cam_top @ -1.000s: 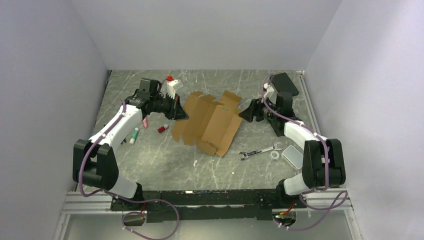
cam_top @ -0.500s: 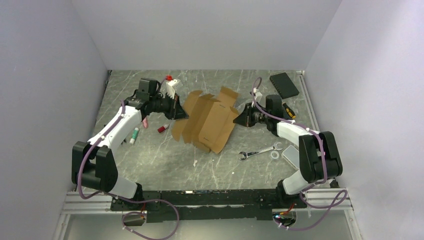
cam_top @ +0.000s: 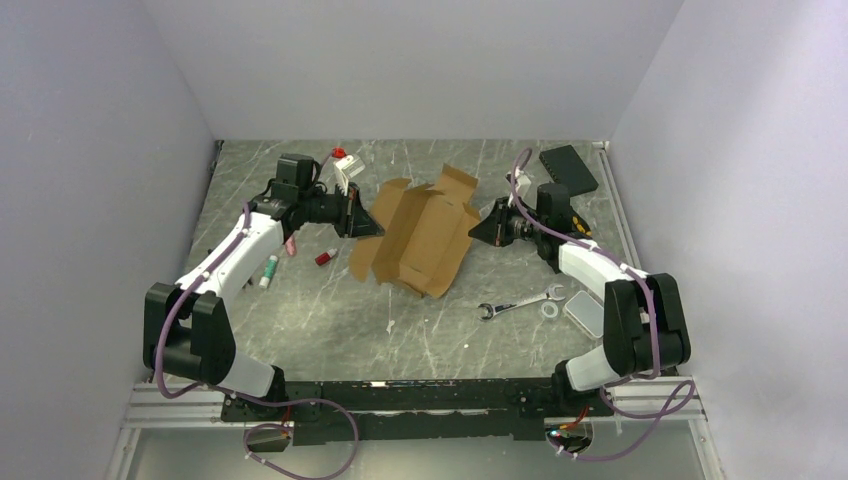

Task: Fold the paper box

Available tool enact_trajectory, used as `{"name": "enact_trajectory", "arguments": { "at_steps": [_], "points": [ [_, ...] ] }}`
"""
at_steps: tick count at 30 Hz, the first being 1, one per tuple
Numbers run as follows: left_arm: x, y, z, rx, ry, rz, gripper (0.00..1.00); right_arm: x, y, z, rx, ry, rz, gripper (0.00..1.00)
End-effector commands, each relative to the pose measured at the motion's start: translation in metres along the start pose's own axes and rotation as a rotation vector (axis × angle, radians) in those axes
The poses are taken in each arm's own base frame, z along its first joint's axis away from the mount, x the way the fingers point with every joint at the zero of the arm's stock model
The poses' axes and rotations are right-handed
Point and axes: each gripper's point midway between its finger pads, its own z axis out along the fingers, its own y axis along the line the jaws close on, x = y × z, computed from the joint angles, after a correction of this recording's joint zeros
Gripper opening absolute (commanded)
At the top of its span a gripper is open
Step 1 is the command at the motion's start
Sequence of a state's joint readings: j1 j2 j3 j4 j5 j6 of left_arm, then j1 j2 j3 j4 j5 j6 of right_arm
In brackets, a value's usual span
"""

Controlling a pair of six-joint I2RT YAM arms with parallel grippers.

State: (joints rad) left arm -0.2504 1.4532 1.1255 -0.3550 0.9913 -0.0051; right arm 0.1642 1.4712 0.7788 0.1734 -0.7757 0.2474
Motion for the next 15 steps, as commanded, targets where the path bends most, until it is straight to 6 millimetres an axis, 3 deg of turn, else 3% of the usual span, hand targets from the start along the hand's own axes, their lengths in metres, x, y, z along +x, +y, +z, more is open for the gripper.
{"name": "enact_trajectory", "arguments": {
  "at_steps": [1, 15],
  "points": [
    [-0.006, -0.014, 0.0, 0.059, -0.023, 0.016, 0.0, -0.019, 0.009, 0.002, -0.034, -0.039, -0.017, 0.13],
    [-0.002, -0.007, 0.005, 0.059, -0.011, -0.013, 0.0, -0.002, 0.019, 0.012, -0.129, 0.013, 0.032, 0.3]
  ]
}}
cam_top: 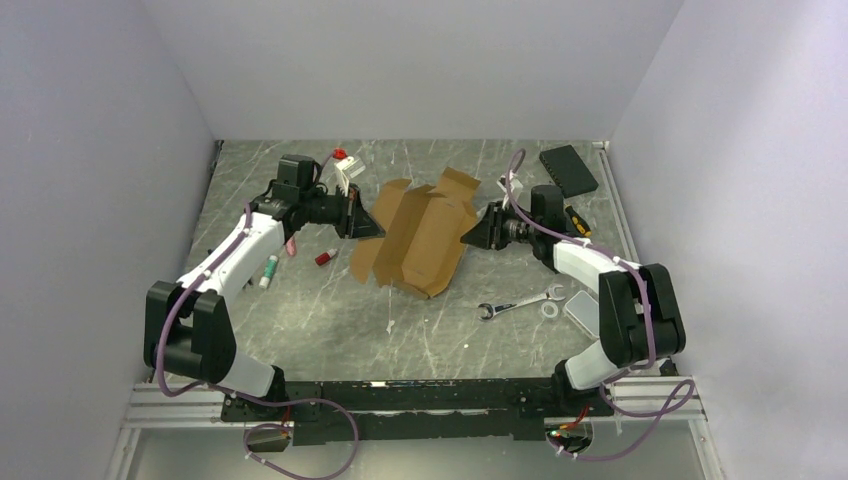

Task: Fold the paper box

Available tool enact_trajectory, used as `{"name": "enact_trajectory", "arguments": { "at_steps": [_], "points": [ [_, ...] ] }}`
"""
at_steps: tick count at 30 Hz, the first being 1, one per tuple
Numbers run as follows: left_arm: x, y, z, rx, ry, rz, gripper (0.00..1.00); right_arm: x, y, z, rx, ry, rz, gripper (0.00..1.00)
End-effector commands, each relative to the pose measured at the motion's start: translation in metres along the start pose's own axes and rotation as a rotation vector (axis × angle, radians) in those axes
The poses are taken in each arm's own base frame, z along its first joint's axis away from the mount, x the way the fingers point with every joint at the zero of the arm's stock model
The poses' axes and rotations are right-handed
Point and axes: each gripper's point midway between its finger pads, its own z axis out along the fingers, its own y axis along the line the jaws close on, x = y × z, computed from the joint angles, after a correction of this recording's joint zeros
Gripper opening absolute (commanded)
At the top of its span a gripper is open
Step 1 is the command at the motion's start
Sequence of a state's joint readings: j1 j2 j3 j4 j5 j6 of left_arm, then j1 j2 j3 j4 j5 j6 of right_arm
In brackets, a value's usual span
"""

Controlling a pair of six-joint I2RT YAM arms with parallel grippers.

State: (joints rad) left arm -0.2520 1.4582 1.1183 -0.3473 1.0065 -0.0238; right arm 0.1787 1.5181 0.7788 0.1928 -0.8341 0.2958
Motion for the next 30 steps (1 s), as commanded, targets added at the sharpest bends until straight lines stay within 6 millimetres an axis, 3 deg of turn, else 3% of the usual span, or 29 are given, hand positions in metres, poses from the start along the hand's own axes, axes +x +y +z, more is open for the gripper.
{"name": "enact_trajectory", "arguments": {
  "at_steps": [1, 6, 17, 23, 30],
  "points": [
    [-0.004, -0.005, 0.004, 0.045, -0.012, 0.006, 0.0, -0.012, 0.014, 0.004, -0.081, -0.021, -0.031, 0.31],
    [-0.003, -0.008, 0.006, 0.057, -0.009, 0.006, 0.0, -0.01, 0.033, 0.005, -0.165, -0.01, -0.052, 0.34],
    [0.001, -0.014, 0.011, 0.09, 0.005, 0.005, 0.0, -0.004, 0.025, 0.01, -0.164, 0.014, -0.062, 0.34],
    [0.001, -0.015, 0.012, 0.095, 0.007, 0.006, 0.0, -0.005, 0.032, 0.007, -0.206, 0.02, -0.09, 0.5],
    [0.001, -0.017, 0.013, 0.099, 0.009, 0.008, 0.0, -0.006, 0.04, 0.004, -0.248, 0.017, -0.082, 0.48]
  ]
}}
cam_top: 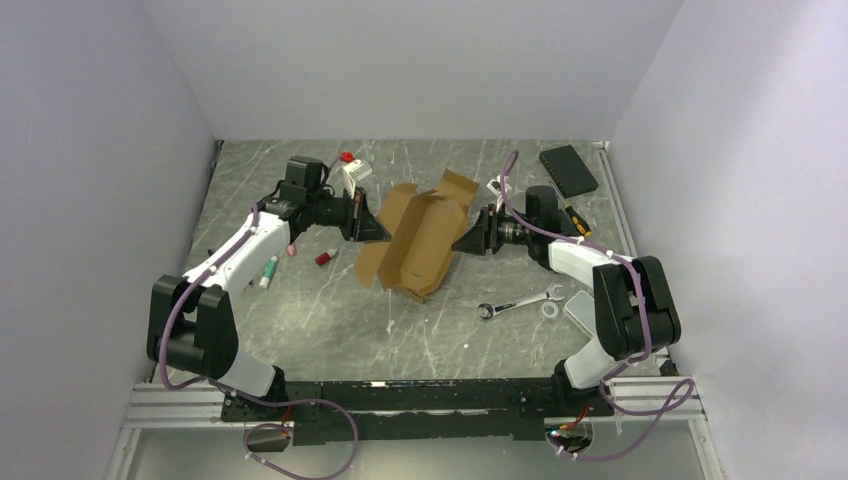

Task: Fold the paper box

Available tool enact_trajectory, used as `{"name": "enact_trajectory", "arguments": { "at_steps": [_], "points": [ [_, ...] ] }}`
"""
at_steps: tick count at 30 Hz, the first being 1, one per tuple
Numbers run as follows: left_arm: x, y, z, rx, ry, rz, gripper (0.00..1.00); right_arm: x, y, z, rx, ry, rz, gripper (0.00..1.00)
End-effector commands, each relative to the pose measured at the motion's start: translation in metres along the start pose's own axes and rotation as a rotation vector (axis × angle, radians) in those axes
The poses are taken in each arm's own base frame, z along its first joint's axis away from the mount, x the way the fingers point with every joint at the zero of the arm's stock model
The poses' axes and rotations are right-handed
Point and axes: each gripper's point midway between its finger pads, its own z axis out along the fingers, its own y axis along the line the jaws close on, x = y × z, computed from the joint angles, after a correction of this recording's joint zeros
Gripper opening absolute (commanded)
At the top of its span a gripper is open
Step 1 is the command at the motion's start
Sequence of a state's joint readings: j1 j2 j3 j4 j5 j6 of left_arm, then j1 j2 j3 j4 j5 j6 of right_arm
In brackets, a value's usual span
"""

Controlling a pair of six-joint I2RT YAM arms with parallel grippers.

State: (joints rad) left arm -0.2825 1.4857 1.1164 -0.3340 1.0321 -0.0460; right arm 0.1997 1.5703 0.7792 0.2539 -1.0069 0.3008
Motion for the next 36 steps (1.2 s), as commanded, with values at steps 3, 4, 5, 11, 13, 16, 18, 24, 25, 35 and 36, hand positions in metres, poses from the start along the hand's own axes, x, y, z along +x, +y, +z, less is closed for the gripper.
{"name": "enact_trajectory", "arguments": {
  "at_steps": [3, 4, 5, 11, 13, 16, 18, 24, 25, 35, 36],
  "points": [
    [-0.005, -0.011, 0.002, 0.053, -0.013, 0.034, 0.0, -0.02, 0.018, -0.001, -0.085, -0.032, -0.073, 0.49],
    [-0.005, -0.011, 0.002, 0.053, -0.012, 0.033, 0.0, -0.02, 0.019, -0.001, -0.088, -0.033, -0.074, 0.5],
    [-0.005, -0.01, 0.003, 0.055, -0.01, 0.032, 0.0, -0.02, 0.018, -0.001, -0.081, -0.034, -0.072, 0.51],
    [-0.005, -0.012, 0.003, 0.064, -0.01, 0.032, 0.0, -0.017, 0.007, 0.002, -0.047, -0.026, -0.041, 0.54],
    [-0.005, -0.013, 0.003, 0.066, -0.011, 0.034, 0.0, -0.017, 0.008, 0.002, -0.052, -0.027, -0.039, 0.54],
    [-0.005, -0.013, 0.003, 0.066, -0.011, 0.035, 0.0, -0.019, 0.016, 0.0, -0.085, -0.023, -0.052, 0.53],
    [-0.005, -0.013, 0.003, 0.066, -0.01, 0.034, 0.0, -0.021, 0.021, -0.002, -0.111, -0.026, -0.058, 0.44],
    [-0.005, -0.013, 0.004, 0.066, -0.011, 0.032, 0.0, -0.021, 0.019, -0.002, -0.107, -0.02, -0.056, 0.38],
    [-0.005, -0.013, 0.004, 0.066, -0.01, 0.031, 0.0, -0.02, 0.018, -0.001, -0.105, -0.017, -0.058, 0.38],
    [-0.005, -0.012, 0.004, 0.066, -0.01, 0.027, 0.0, -0.012, 0.011, -0.002, -0.11, 0.043, -0.11, 0.47],
    [-0.005, -0.011, 0.004, 0.063, -0.009, 0.025, 0.0, -0.011, 0.008, -0.001, -0.109, 0.048, -0.109, 0.38]
  ]
}}
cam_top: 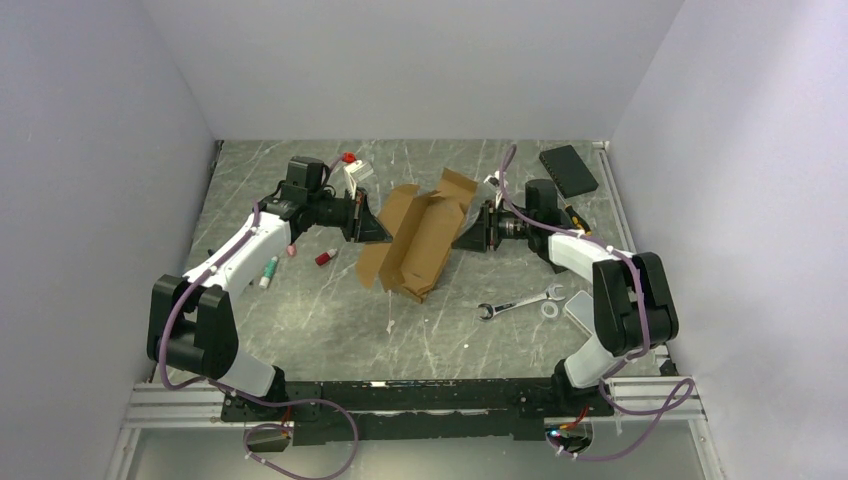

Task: Fold the paper box

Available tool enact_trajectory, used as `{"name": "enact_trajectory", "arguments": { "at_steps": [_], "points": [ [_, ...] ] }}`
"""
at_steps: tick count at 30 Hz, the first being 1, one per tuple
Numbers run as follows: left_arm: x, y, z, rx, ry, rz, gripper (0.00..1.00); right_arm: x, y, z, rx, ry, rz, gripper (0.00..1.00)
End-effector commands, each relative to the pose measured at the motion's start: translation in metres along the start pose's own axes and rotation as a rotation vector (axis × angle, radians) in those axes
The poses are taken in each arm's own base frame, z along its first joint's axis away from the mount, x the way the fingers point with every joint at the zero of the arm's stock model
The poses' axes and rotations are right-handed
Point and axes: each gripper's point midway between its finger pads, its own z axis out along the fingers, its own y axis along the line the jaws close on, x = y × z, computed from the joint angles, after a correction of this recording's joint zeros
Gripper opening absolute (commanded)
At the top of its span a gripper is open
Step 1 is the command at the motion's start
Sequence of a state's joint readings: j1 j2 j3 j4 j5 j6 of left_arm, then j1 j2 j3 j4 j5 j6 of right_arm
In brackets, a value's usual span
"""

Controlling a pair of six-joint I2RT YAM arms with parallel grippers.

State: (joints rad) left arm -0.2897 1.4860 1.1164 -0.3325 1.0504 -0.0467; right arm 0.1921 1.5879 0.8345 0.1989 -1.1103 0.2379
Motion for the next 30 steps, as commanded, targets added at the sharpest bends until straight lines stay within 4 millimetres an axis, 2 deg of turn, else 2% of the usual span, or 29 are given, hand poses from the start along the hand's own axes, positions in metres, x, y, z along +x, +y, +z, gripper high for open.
{"name": "enact_trajectory", "arguments": {
  "at_steps": [1, 3, 10, 13, 17, 19, 25, 30],
  "points": [
    [-0.005, -0.006, 0.003, 0.04, -0.012, 0.021, 0.0, -0.004, -0.007, 0.001, -0.016, 0.025, -0.056, 0.32],
    [-0.005, -0.006, 0.003, 0.038, -0.012, 0.02, 0.0, -0.003, -0.007, 0.002, -0.027, 0.032, -0.055, 0.25],
    [-0.006, -0.006, 0.003, 0.038, -0.012, 0.019, 0.0, 0.001, 0.0, 0.0, -0.069, 0.047, -0.085, 0.16],
    [-0.005, -0.007, 0.003, 0.045, -0.011, 0.016, 0.0, 0.004, -0.01, 0.0, -0.022, 0.058, -0.1, 0.1],
    [-0.005, -0.009, 0.003, 0.057, -0.012, 0.018, 0.0, 0.005, -0.017, 0.001, -0.006, 0.062, -0.109, 0.09],
    [-0.005, -0.009, 0.004, 0.062, -0.012, 0.017, 0.0, 0.007, -0.019, 0.002, 0.002, 0.059, -0.118, 0.13],
    [-0.002, -0.014, 0.007, 0.091, 0.001, 0.017, 0.0, 0.012, -0.023, 0.005, 0.001, 0.051, -0.16, 0.34],
    [-0.001, -0.015, 0.007, 0.087, 0.005, 0.025, 0.0, 0.012, -0.027, 0.003, 0.025, 0.057, -0.219, 0.38]
  ]
}}
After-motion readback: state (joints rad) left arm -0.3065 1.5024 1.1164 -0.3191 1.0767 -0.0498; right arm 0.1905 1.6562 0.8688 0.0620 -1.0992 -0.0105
